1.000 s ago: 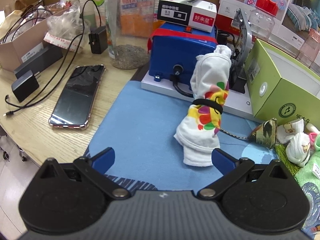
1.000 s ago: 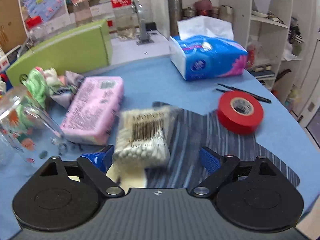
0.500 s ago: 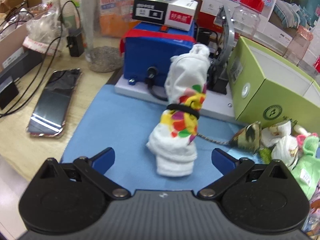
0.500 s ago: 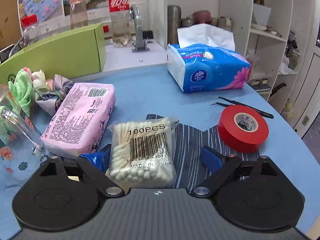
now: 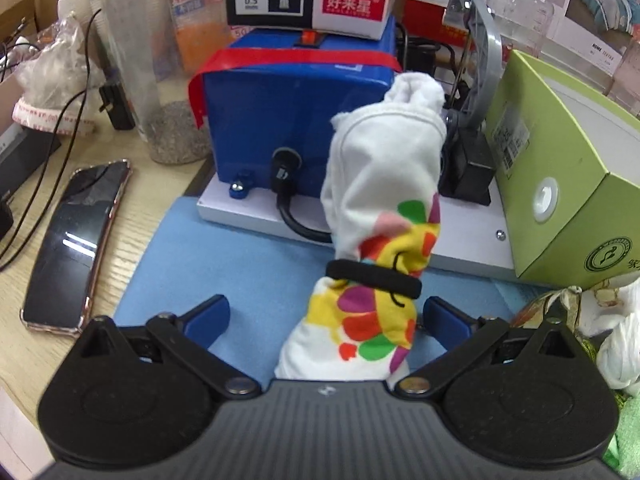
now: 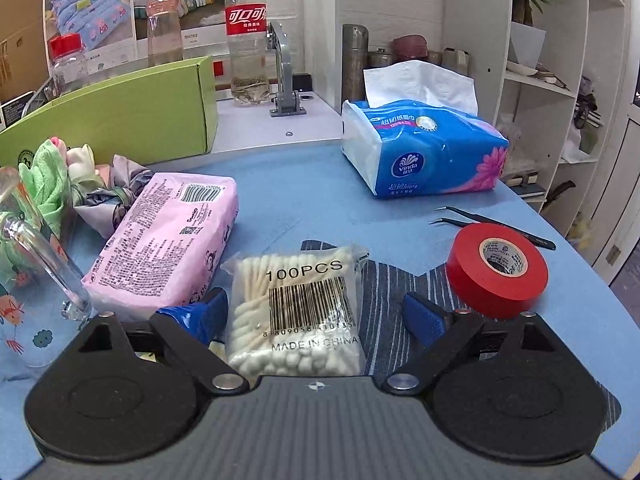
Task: Organize soft objects
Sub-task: 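Close the left gripper on the printed sock while the right gripper grasps the swab bag, then carry the sock and swab bag into the green box and open both grippers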
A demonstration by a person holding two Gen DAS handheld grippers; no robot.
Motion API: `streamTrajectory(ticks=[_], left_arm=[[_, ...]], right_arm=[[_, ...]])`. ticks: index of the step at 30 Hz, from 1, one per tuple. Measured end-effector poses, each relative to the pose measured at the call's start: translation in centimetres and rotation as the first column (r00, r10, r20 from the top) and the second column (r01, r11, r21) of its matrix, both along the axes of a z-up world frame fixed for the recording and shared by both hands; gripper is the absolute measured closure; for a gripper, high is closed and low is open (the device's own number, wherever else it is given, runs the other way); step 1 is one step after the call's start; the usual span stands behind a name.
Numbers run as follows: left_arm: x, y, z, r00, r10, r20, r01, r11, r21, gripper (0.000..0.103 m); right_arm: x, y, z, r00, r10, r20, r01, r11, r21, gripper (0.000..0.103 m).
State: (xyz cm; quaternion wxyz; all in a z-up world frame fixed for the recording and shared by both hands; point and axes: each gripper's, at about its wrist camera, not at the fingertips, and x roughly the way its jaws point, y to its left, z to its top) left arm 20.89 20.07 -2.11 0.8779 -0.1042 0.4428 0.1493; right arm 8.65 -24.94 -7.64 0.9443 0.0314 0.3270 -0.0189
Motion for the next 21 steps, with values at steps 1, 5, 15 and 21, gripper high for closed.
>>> streamTrajectory(ticks=[1, 5, 15, 21], left_arm=[[0.0, 0.1, 0.0, 1.000, 0.001, 0.007, -0.001, 1.000, -0.005, 0.001], [-0.4, 0.3, 0.3, 0.999, -0.005, 0.036, 0.005, 1.000, 0.018, 0.024], [-6.1, 2.3, 5.9, 0.985, -0.013, 0.173, 0.031, 0.994, -0.102, 0.073], [-5.7, 0.3, 11.7, 0.957, -0.119, 0.265, 0.138, 0.989, -0.056, 0.073]], right_arm=[[0.0, 0.0, 0.0, 1.000, 0.005, 0.001, -0.005, 1.000, 0.001, 0.022], [-0.2, 0.2, 0.1, 0.999, 0.037, 0.028, -0.038, 0.999, 0.007, 0.044], [-2.2, -1.5, 3.2, 0.986, 0.112, 0.125, -0.128, 0.983, 0.129, 0.076], [1.7, 1.0, 10.0, 0.931, 0.238, 0.276, -0.260, 0.965, 0.046, 0.075]])
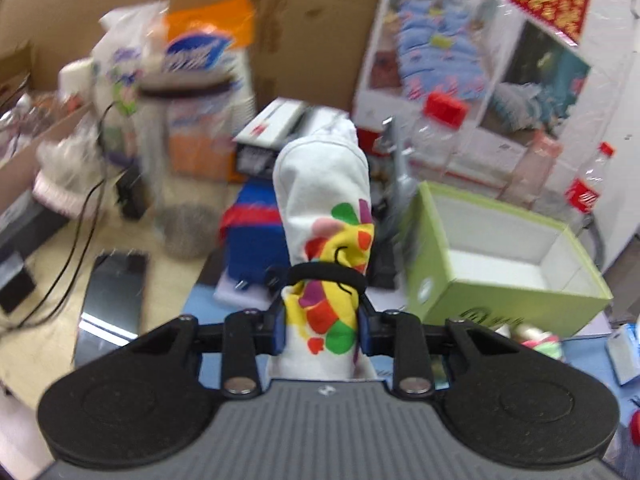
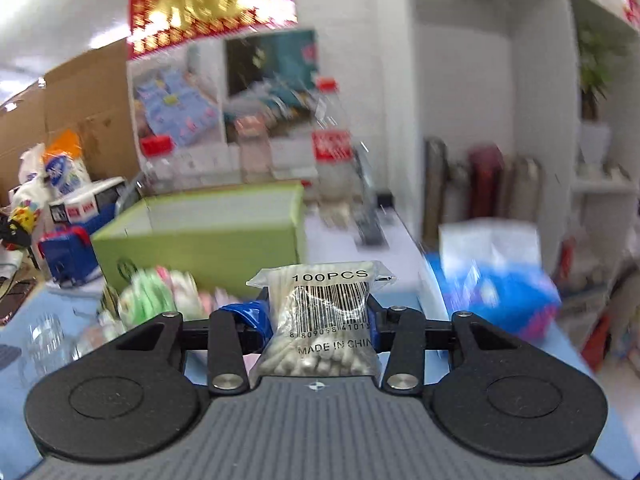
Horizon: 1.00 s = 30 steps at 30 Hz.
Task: Organize soft objects
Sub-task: 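Carry the sock and swab bag into the green box and open both grippers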
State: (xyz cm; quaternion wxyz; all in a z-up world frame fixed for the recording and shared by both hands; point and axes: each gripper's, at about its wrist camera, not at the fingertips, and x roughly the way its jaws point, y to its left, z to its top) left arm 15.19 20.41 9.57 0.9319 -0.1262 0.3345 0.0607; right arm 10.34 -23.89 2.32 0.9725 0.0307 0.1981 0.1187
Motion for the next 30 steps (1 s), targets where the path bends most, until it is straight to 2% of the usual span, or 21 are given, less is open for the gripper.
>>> streamTrajectory(ticks=[2, 6, 10, 12, 14, 15, 16, 19, 21, 25, 30], left_arm=[[1.9, -1.4, 1.4, 0.999, -0.046, 0.014, 0.046, 0.999, -0.005, 0.073], [6.9, -4.8, 2.7, 0.992, -0.126, 0.017, 0.126, 0.992, -0.006, 0.073], [11.9, -7.8, 2.1, 0.987, -0.161, -0.018, 0.162, 0.987, 0.012, 0.073], [13.8, -8.6, 1.3, 0.984, -0.171, -0.045, 0.172, 0.985, 0.021, 0.071], [15.2, -9.0, 0.4, 0.984, -0.165, -0.071, 0.167, 0.986, 0.022, 0.052], [15.4, -8.9, 0.1, 0.985, -0.155, -0.073, 0.157, 0.987, 0.025, 0.035], [15.6, -8.8, -0.2, 0.987, -0.144, -0.070, 0.146, 0.989, 0.027, 0.036], [15.4, -8.3, -0.4, 0.987, -0.142, -0.069, 0.145, 0.989, 0.040, 0.036], [15.2, -8.1, -0.3, 0.990, -0.126, -0.069, 0.130, 0.990, 0.053, 0.036], [13.3, -7.3, 0.1, 0.992, -0.109, -0.061, 0.112, 0.992, 0.055, 0.036], [9.0, -6.4, -0.3, 0.993, -0.098, -0.063, 0.102, 0.993, 0.065, 0.035]], right_arm=[[3.1, 1.6, 1.9, 0.998, 0.045, 0.032, -0.045, 0.999, -0.019, 0.075], [10.4, 5.2, 4.1, 0.992, 0.120, 0.028, -0.118, 0.991, -0.065, 0.075], [16.7, 7.9, 4.0, 0.983, 0.178, -0.034, -0.180, 0.981, -0.076, 0.071], [19.5, 9.0, 3.0, 0.974, 0.204, -0.099, -0.211, 0.975, -0.064, 0.070], [21.8, 10.1, 1.6, 0.962, 0.196, -0.191, -0.210, 0.976, -0.054, 0.068], [22.6, 10.5, 1.1, 0.955, 0.189, -0.227, -0.208, 0.976, -0.060, 0.066], [23.2, 10.8, 0.7, 0.953, 0.177, -0.245, -0.200, 0.977, -0.070, 0.065], [22.6, 10.5, 1.2, 0.978, 0.142, -0.152, -0.152, 0.987, -0.056, 0.061], [22.0, 10.2, 1.7, 0.982, 0.144, -0.122, -0.149, 0.988, -0.037, 0.058], [19.5, 8.9, 2.4, 0.984, 0.152, -0.098, -0.155, 0.988, -0.023, 0.055], [14.0, 6.6, 2.0, 0.990, 0.120, -0.080, -0.120, 0.993, -0.002, 0.052]])
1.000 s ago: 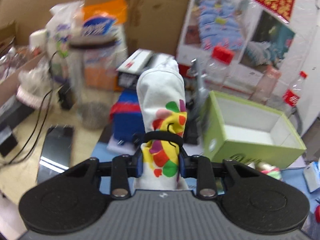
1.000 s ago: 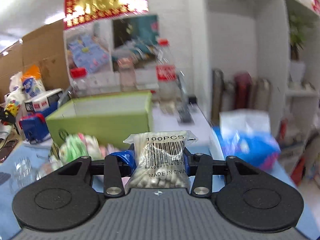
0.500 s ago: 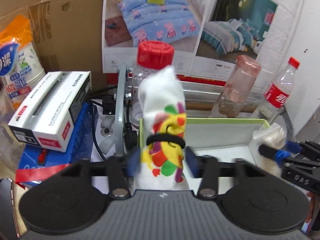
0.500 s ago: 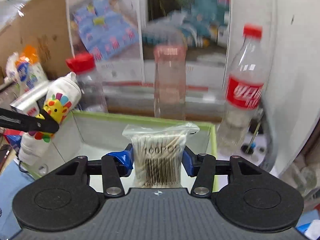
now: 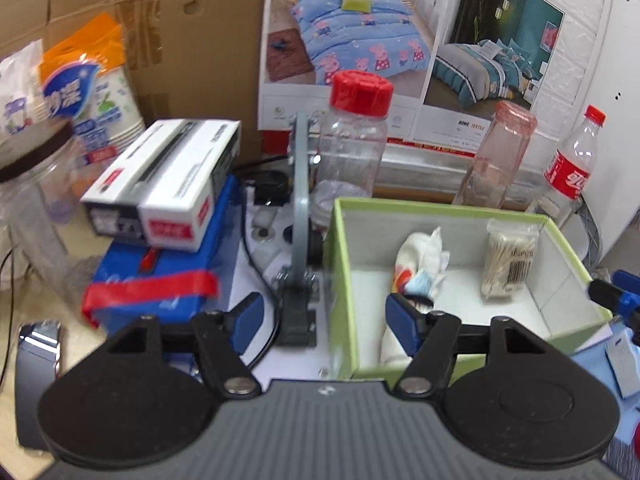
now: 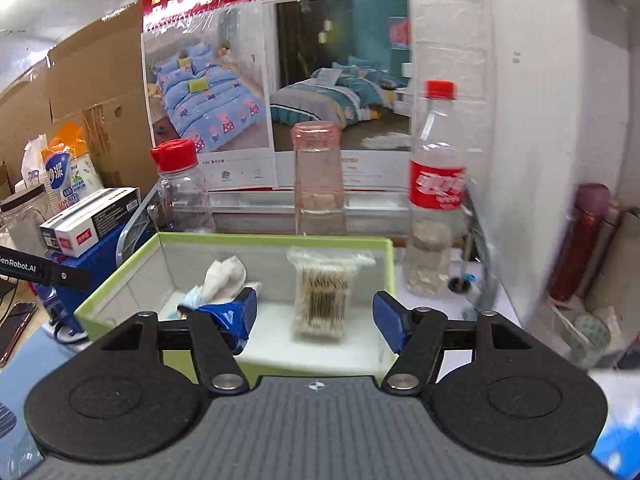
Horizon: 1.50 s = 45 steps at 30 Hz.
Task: Organize soft objects
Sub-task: 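Carry the sock and swab bag into the green box and open both grippers, then move the left tool to the camouflage pouch while the right tool moves to the pink wipe pack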
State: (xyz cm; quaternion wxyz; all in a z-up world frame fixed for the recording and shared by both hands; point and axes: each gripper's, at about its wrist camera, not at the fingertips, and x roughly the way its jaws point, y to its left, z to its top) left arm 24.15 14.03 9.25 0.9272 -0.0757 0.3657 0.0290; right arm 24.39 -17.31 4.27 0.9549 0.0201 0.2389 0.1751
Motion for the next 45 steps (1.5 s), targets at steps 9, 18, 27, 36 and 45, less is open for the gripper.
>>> streamTrajectory(ticks=[9, 18, 27, 36, 45], left_arm=[[-6.0, -0.3, -3.0, 0.996, -0.023, -0.086, 0.024, 1.000, 0.000, 0.034], [-4.7, -5.1, -2.8, 0.978, -0.168, -0.128, 0.170, 0.985, 0.008, 0.032], [1.0, -4.5, -7.8, 0.948, -0.123, -0.292, 0.146, 0.988, 0.057, 0.032], [-0.5, 1.3, -9.3, 0.956, -0.019, -0.293, 0.005, 0.999, -0.048, 0.026], [-5.2, 6.5, -8.3, 0.956, 0.137, -0.258, -0.149, 0.988, -0.027, 0.025]], right_arm=[[-8.1, -4.4, -4.2, 0.986, -0.140, -0.087, 0.149, 0.984, 0.099, 0.049], [-11.3, -6.8, -6.4, 0.969, -0.208, -0.135, 0.229, 0.959, 0.169, 0.048], [-11.1, -8.3, -7.9, 0.957, -0.234, -0.169, 0.263, 0.948, 0.179, 0.047], [-10.6, -8.3, -8.6, 0.954, -0.229, -0.193, 0.263, 0.949, 0.174, 0.046], [-8.6, -5.1, -8.0, 0.973, -0.117, -0.201, 0.149, 0.976, 0.157, 0.046]])
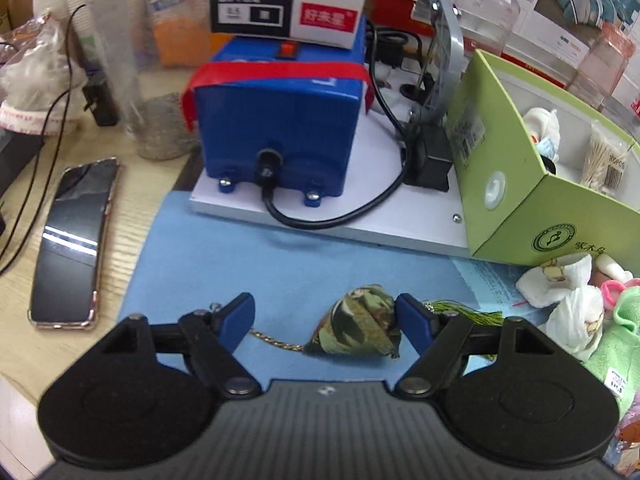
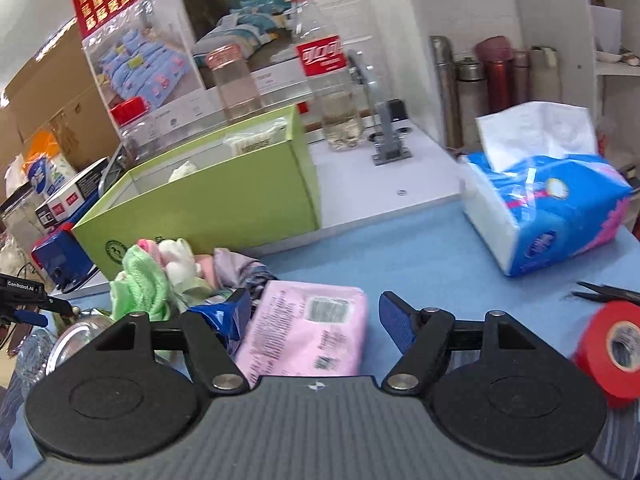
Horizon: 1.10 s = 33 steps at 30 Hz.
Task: Organize soft objects
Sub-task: 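Move the left tool to the camouflage pouch while the right tool moves to the pink wipe pack, then grasp the camouflage pouch with the left gripper while the right gripper grasps the pink pack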
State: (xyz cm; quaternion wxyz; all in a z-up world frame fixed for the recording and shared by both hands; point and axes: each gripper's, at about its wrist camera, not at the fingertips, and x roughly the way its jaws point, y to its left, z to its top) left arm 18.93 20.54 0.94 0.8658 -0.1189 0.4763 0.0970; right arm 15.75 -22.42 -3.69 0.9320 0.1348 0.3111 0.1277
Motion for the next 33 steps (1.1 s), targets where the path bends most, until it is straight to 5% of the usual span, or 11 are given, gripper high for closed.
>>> streamTrajectory(ticks=[2, 7, 15, 33], left_arm=[[-0.4, 0.1, 0.6, 1.000, -0.002, 0.010, 0.002, 1.000, 0.006, 0.025], [-0.9, 0.0, 1.8, 0.999, -0.008, 0.035, 0.007, 1.000, 0.016, 0.025], [-1.2, -0.5, 1.8, 0.999, -0.008, 0.051, 0.008, 1.000, 0.001, 0.025], [-0.2, -1.5, 0.6, 0.998, -0.037, 0.041, 0.039, 0.998, -0.048, 0.014]], right_arm=[[1.0, 0.8, 0.1, 0.999, 0.048, -0.019, -0.048, 0.999, -0.003, 0.046], [1.8, 1.9, -0.2, 0.985, 0.130, -0.110, -0.149, 0.970, -0.191, 0.045], [-0.3, -2.3, -0.7, 0.979, 0.101, -0.178, -0.155, 0.934, -0.322, 0.043], [-1.6, -1.8, -3.4, 0.998, 0.060, -0.019, -0.063, 0.956, -0.288, 0.037]])
